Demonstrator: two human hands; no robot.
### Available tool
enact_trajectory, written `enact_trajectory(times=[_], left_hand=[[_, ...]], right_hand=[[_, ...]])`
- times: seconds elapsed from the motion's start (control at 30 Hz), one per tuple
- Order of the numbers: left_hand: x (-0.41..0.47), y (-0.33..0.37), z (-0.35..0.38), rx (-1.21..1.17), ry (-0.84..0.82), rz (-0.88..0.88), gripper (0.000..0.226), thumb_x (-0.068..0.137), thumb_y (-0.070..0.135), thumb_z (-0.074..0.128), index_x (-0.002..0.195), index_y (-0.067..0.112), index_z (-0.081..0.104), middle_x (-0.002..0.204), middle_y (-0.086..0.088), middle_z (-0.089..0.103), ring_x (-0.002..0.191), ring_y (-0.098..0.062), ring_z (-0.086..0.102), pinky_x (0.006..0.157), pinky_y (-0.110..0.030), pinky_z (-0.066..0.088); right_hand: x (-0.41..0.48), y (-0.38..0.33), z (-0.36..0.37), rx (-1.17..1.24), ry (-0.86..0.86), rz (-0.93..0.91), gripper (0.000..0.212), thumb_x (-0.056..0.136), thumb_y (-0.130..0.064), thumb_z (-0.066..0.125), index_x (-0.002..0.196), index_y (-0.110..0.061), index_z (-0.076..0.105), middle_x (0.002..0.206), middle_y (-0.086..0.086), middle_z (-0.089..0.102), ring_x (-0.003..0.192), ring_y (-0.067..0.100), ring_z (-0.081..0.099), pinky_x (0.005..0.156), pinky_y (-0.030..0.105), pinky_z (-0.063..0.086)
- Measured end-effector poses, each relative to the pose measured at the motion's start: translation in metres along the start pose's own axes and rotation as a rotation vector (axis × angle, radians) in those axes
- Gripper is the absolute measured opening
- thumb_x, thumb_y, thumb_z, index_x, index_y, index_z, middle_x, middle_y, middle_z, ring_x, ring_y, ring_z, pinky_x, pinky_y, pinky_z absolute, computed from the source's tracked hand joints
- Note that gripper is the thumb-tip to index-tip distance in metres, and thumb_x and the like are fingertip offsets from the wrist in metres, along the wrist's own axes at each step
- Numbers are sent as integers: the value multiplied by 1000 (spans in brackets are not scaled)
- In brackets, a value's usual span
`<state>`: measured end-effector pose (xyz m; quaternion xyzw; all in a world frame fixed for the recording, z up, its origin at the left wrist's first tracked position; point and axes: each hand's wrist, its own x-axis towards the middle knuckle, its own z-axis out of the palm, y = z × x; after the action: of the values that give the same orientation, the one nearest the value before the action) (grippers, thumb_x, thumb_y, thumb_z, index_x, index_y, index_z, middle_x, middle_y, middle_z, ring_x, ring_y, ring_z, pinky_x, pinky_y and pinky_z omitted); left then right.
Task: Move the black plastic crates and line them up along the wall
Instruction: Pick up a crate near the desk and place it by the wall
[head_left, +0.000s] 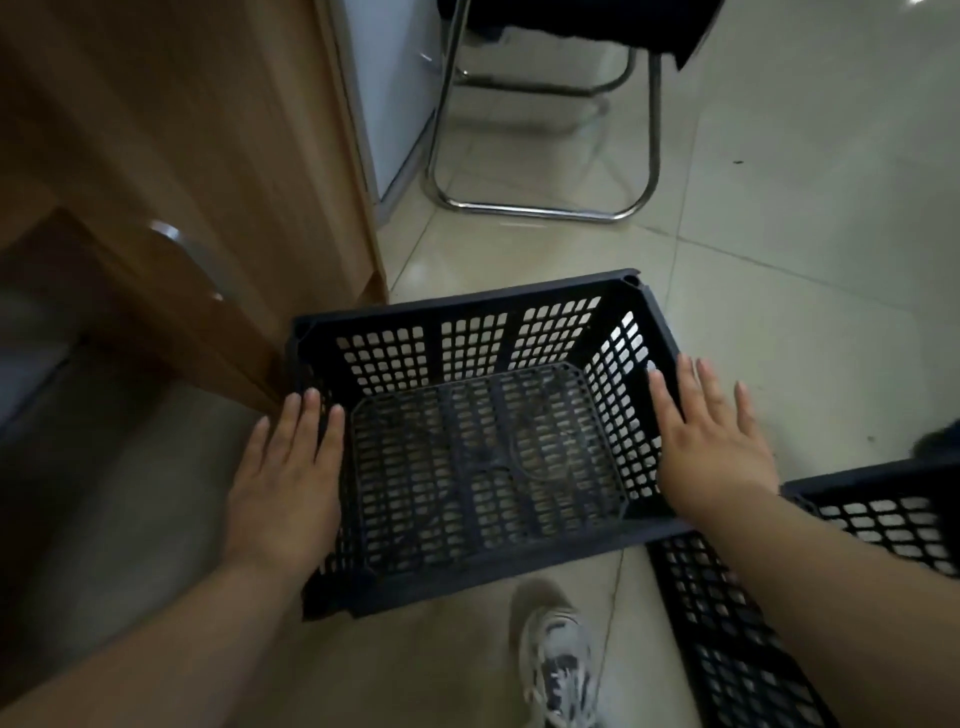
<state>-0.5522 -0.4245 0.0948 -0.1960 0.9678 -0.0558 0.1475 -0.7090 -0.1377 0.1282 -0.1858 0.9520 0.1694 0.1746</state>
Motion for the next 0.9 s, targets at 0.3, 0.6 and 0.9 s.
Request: enact_trajectory(times=[0.3, 0.6, 0.9], left_hand=[[91, -11, 63, 94, -123, -99, 75, 94, 23, 36, 145, 11, -17, 156, -14, -19, 143, -27, -18, 114, -40, -14], [109, -8, 74, 182, -179, -113, 90, 87, 12, 53, 145, 10, -16, 154, -16, -22, 141, -34, -22, 116, -40, -9], [104, -16, 75, 288, -205, -49, 78, 92, 14, 38, 144, 9, -21, 152, -17, -29, 140, -28, -26, 81, -33, -43]], right_hand=[[127, 10, 51, -98, -72, 7, 75, 89, -14, 27, 145, -20, -22, 148, 2, -36, 138, 17, -32, 83, 32, -42], [168, 14, 77, -215, -106, -28, 66, 91, -13, 17, 136, -17, -31, 140, 6, -41, 138, 19, -32, 92, 33, -37], [156, 14, 70, -310, -190, -24, 64, 93, -14, 17, 133, -10, -33, 137, 11, -45, 118, 21, -50, 79, 36, -43]])
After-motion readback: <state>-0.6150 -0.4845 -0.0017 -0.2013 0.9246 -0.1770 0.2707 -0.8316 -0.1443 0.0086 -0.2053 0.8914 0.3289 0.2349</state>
